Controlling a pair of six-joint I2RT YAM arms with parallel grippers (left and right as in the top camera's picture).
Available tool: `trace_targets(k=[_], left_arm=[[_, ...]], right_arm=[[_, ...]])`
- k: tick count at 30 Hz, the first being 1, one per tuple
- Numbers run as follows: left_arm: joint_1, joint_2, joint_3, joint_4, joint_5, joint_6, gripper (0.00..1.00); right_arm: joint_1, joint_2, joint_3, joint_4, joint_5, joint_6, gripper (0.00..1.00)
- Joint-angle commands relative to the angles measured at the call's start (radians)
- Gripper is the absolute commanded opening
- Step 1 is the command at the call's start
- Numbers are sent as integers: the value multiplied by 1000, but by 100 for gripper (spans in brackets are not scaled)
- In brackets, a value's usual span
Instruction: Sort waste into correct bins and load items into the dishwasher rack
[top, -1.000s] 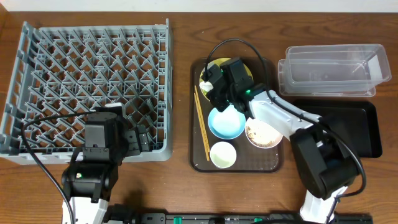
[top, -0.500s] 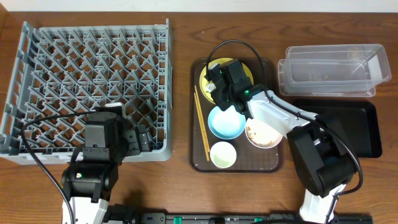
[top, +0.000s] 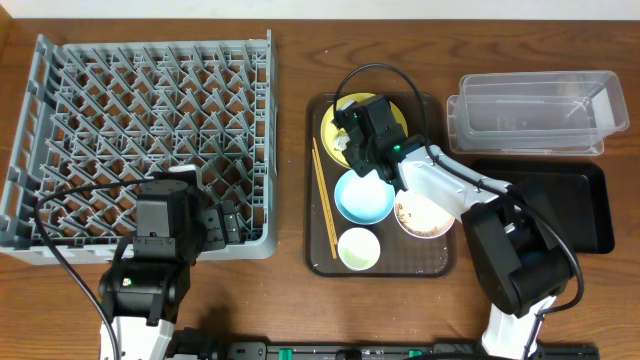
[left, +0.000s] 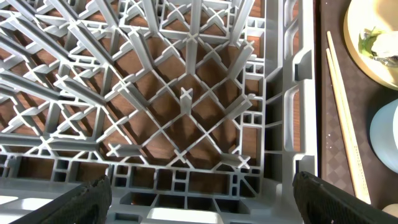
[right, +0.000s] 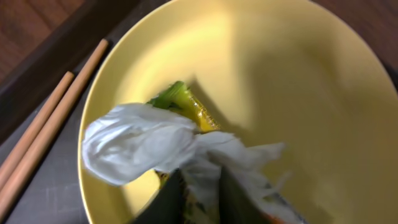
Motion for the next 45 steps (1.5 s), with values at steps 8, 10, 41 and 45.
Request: trace_targets(k=[8, 10, 41, 45], left_arm=[[6, 4, 21, 0, -5, -14, 95], [6, 3, 21, 0, -5, -14, 95], [6, 4, 21, 1, -5, -13, 95], [6, 4, 21, 1, -5, -13, 95]], right_arm=[[6, -24, 11, -4, 19, 48, 1], [5, -66, 13, -18, 18, 47, 1], [22, -22, 14, -3, -161, 192, 65], [27, 35, 14, 17, -120, 205, 53]])
